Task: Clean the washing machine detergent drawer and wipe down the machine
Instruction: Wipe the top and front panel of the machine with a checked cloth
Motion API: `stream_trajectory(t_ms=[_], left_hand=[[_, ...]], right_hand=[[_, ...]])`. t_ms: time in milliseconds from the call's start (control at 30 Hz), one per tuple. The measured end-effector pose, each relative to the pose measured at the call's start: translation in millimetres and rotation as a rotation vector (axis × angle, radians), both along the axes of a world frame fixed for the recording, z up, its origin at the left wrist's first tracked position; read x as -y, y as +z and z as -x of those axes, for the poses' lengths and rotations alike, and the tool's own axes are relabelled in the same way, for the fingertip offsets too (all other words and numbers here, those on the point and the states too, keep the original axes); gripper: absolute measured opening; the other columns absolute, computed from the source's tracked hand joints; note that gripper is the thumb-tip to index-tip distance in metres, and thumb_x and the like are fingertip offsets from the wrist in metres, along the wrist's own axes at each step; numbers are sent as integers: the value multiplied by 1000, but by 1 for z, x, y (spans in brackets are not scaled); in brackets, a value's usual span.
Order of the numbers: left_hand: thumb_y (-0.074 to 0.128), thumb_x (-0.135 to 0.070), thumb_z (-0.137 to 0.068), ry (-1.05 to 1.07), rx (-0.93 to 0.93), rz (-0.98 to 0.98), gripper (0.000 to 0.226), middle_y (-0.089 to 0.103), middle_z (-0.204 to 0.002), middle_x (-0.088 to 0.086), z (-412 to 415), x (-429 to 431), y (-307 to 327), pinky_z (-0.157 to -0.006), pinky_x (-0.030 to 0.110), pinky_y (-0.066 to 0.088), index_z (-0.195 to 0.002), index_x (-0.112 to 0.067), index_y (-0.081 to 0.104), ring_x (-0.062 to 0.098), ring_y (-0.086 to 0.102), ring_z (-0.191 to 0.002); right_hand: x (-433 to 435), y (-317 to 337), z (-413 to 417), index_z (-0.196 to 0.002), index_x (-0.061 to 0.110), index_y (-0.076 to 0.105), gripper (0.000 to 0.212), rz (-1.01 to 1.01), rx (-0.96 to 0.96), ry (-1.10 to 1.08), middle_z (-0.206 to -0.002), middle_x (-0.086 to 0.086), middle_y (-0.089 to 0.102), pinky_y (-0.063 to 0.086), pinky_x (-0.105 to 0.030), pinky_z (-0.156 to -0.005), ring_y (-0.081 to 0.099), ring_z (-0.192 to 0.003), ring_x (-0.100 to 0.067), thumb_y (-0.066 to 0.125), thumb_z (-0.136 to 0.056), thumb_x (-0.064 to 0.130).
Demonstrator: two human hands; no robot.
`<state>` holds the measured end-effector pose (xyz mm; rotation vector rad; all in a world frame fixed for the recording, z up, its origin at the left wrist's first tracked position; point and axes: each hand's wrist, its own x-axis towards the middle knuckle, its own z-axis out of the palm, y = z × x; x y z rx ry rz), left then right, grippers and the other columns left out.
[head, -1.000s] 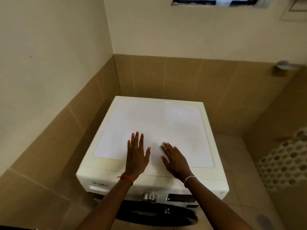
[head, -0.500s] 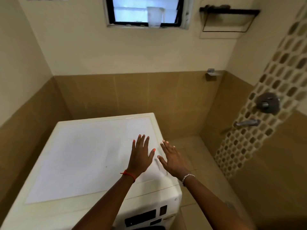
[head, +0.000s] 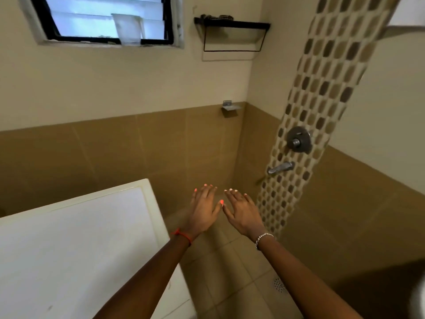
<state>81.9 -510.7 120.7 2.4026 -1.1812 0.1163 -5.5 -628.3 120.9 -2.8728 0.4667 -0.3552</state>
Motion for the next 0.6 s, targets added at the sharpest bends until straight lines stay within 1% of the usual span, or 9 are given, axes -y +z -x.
stream_trajectory(t_ms=[133, 200, 267, 367, 433, 467, 567, 600], left_hand=[[20, -52, -86, 12, -52, 84, 72, 41, -144, 12, -37, 63, -4, -116, 38, 12, -138, -7, 41, 23, 29, -140], [12, -58, -78, 52, -83, 107, 84, 42, -143, 12, -55, 91, -3, -115, 38, 12, -136, -6, 44, 24, 30, -139], [8, -58, -76, 64, -72, 78, 87, 42, -143, 12, -68, 109, 0, -115, 38, 13, -137, -7, 42, 24, 30, -139], [10, -58, -79, 56, -52, 49, 83, 42, -143, 10, -91, 144, 11, -115, 37, 15, -138, -9, 41, 23, 31, -138], [21, -54, -86, 65, -56, 43, 71, 42, -143, 9, -105, 166, 22, -116, 37, 16, -138, -10, 41, 22, 31, -138], [25, -52, -88, 58, -46, 37, 67, 42, -144, 8, -112, 177, 28, -116, 37, 16, -138, -10, 40, 22, 31, -138], [22, -54, -86, 26, -27, 27, 70, 42, -143, 8, -133, 205, 45, -115, 37, 18, -137, -10, 40, 22, 32, -137], [27, -50, -88, 28, -33, 35, 66, 43, -143, 9, -142, 215, 50, -114, 37, 19, -137, -9, 41, 23, 32, -137]], right_hand=[[62, -4, -33, -141, 13, 38, 83, -10, 0, -47, -148, -8, 39, 19, -37, -113, 30, -140, -19, 5, -79, 58], [89, -1, -48, -143, 14, 35, 86, 0, -23, -42, -150, -6, 34, 16, -35, -115, 25, -142, -17, 1, -77, 59], [109, 6, -60, -145, 15, 30, 91, 9, -43, -47, -153, -5, 29, 13, -33, -116, 21, -143, -16, -4, -73, 60], [143, 21, -82, -146, 15, 28, 93, 12, -11, -57, -153, -6, 28, 12, -33, -116, 20, -143, -16, -4, -72, 60], [164, 31, -93, -145, 14, 29, 89, 0, 16, -46, -153, -7, 29, 13, -34, -116, 21, -143, -17, 0, -76, 60], [174, 36, -99, -146, 14, 28, 83, 1, 23, -39, -153, -7, 28, 12, -34, -116, 21, -143, -17, 4, -81, 59], [203, 51, -120, -147, 14, 25, 65, 2, 31, -28, -154, -7, 25, 10, -34, -117, 19, -144, -17, 19, -93, 51], [214, 56, -129, -147, 14, 24, 60, 5, 38, -24, -154, -7, 25, 10, -34, -117, 18, -144, -17, 23, -97, 48]])
